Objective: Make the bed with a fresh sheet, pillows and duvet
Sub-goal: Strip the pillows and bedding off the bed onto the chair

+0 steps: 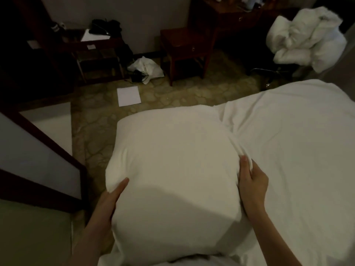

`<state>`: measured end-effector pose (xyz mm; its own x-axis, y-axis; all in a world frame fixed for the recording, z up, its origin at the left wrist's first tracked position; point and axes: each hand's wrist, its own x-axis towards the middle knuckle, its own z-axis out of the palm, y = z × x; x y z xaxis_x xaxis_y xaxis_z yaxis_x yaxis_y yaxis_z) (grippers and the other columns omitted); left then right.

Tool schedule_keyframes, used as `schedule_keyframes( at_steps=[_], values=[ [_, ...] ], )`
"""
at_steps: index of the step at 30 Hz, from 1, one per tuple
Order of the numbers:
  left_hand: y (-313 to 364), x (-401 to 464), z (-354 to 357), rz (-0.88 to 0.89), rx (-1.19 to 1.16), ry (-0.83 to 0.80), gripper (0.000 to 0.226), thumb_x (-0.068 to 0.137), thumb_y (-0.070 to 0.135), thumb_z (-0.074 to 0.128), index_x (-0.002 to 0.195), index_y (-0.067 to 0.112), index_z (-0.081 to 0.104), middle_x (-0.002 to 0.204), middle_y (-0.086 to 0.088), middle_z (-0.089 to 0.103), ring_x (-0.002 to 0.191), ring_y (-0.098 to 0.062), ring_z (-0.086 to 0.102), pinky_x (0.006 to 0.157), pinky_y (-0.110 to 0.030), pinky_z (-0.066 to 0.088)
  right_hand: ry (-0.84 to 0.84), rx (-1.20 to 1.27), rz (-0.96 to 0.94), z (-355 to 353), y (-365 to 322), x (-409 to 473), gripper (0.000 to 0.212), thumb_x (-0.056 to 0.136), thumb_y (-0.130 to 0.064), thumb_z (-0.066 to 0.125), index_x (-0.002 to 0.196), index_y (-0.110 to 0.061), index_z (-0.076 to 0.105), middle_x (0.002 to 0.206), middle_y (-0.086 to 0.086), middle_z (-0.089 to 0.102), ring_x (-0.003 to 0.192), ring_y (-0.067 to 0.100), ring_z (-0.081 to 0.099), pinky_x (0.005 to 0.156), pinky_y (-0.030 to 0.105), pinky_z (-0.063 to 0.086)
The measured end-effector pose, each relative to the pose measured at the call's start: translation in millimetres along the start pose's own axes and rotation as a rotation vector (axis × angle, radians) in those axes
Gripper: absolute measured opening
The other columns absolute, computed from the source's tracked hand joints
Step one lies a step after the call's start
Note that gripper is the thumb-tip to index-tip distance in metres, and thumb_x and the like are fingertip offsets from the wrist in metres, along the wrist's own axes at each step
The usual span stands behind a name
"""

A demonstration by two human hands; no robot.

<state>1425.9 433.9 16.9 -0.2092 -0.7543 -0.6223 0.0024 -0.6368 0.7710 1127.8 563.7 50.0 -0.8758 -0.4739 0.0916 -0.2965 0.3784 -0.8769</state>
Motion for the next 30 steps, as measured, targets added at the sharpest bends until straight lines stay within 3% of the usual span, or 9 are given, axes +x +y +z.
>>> schedule_keyframes(
  at_steps=[3, 5, 7, 11, 15, 19, 23, 26, 30],
  values=[
    [33.2, 52.2, -3.1, -0.017, 0.007, -0.032, 0.065, 0.064, 0.056, 0.074, 0.115, 0.016, 0.065, 0.103, -0.003, 0.073, 0.102, -0.026, 0.065, 0.094, -0.043, 0.048, 0.004, -0.044, -0.002, 51.1, -17.0, 35.9, 0.037, 0.099, -0.042, 0.045, 0.071, -0.021, 0.058, 0.060, -0.003, 0.056, 0.061, 0.014, 0.049, 0.068, 0.038, 0.044],
    [67.3, 91.3, -3.6, 0.012, 0.058, -0.044, 0.073, 0.063, 0.057, 0.077, 0.118, 0.010, 0.065, 0.100, -0.002, 0.074, 0.098, -0.021, 0.066, 0.085, -0.033, 0.049, 0.025, -0.040, 0.009, 84.5, -33.9, 58.4, 0.041, 0.100, -0.037, 0.046, 0.061, -0.023, 0.049, 0.056, -0.004, 0.049, 0.057, 0.012, 0.044, 0.063, 0.036, 0.040],
    [107.4, 135.6, -3.6, 0.058, 0.085, -0.061, 0.091, 0.054, 0.063, 0.080, 0.125, 0.009, 0.061, 0.107, 0.001, 0.071, 0.101, -0.017, 0.063, 0.089, -0.032, 0.046, 0.054, -0.048, 0.017, 118.0, -53.9, 79.4, 0.046, 0.101, -0.031, 0.046, 0.055, -0.028, 0.039, 0.052, -0.008, 0.041, 0.053, 0.009, 0.039, 0.059, 0.034, 0.034],
    [193.1, 224.7, -1.6, 0.073, 0.149, -0.043, 0.074, 0.080, 0.043, 0.071, 0.139, 0.007, 0.045, 0.120, -0.004, 0.058, 0.106, -0.024, 0.053, 0.096, -0.033, 0.038, 0.135, -0.052, 0.094, 183.0, -87.5, 116.8, 0.047, 0.101, -0.030, 0.045, 0.054, -0.027, 0.038, 0.051, -0.006, 0.040, 0.052, 0.010, 0.037, 0.057, 0.034, 0.031],
    [247.7, 289.9, 9.8, 0.074, 0.180, -0.134, 0.072, 0.075, 0.043, 0.070, 0.136, 0.011, 0.050, 0.108, 0.002, 0.063, 0.093, -0.018, 0.058, 0.092, -0.031, 0.040, 0.187, -0.024, 0.127, 222.7, -116.4, 153.9, 0.049, 0.100, -0.031, 0.046, 0.057, -0.009, 0.045, 0.052, 0.005, 0.047, 0.052, 0.012, 0.039, 0.055, 0.033, 0.035],
    [285.0, 346.0, 35.4, 0.037, 0.188, -0.234, 0.064, 0.077, 0.050, 0.069, 0.130, 0.016, 0.053, 0.093, 0.008, 0.061, 0.083, -0.008, 0.057, 0.078, -0.028, 0.043, 0.245, -0.028, 0.157, 252.2, -125.9, 199.6, 0.049, 0.101, -0.033, 0.045, 0.077, 0.008, 0.057, 0.068, 0.020, 0.061, 0.062, 0.017, 0.047, 0.061, 0.034, 0.038],
    [316.6, 419.2, 69.8, 0.022, 0.278, -0.214, 0.066, 0.083, 0.044, 0.064, 0.137, 0.010, 0.047, 0.125, -0.009, 0.056, 0.107, -0.027, 0.054, 0.090, -0.035, 0.040, 0.312, -0.080, 0.211, 289.9, -129.4, 255.6, 0.051, 0.101, -0.032, 0.045, 0.057, -0.006, 0.046, 0.053, 0.009, 0.049, 0.052, 0.016, 0.042, 0.055, 0.036, 0.037],
    [346.5, 475.6, 116.9, -0.014, 0.341, -0.218, 0.060, 0.084, 0.041, 0.063, 0.130, 0.004, 0.050, 0.113, -0.009, 0.057, 0.112, -0.033, 0.056, 0.083, -0.034, 0.044, 0.347, -0.076, 0.248, 316.5, -128.9, 314.6, 0.048, 0.101, -0.032, 0.043, 0.059, -0.010, 0.047, 0.055, 0.006, 0.051, 0.053, 0.013, 0.042, 0.056, 0.029, 0.037],
    [394.2, 554.8, 194.9, -0.010, 0.388, -0.235, 0.070, 0.084, 0.046, 0.062, 0.141, 0.011, 0.042, 0.129, -0.012, 0.052, 0.111, -0.031, 0.050, 0.088, -0.039, 0.040, 0.413, -0.081, 0.254, 337.6, -131.0, 413.7, 0.049, 0.101, -0.030, 0.044, 0.054, -0.018, 0.038, 0.052, 0.001, 0.043, 0.051, 0.012, 0.038, 0.054, 0.026, 0.033]
  ],
)
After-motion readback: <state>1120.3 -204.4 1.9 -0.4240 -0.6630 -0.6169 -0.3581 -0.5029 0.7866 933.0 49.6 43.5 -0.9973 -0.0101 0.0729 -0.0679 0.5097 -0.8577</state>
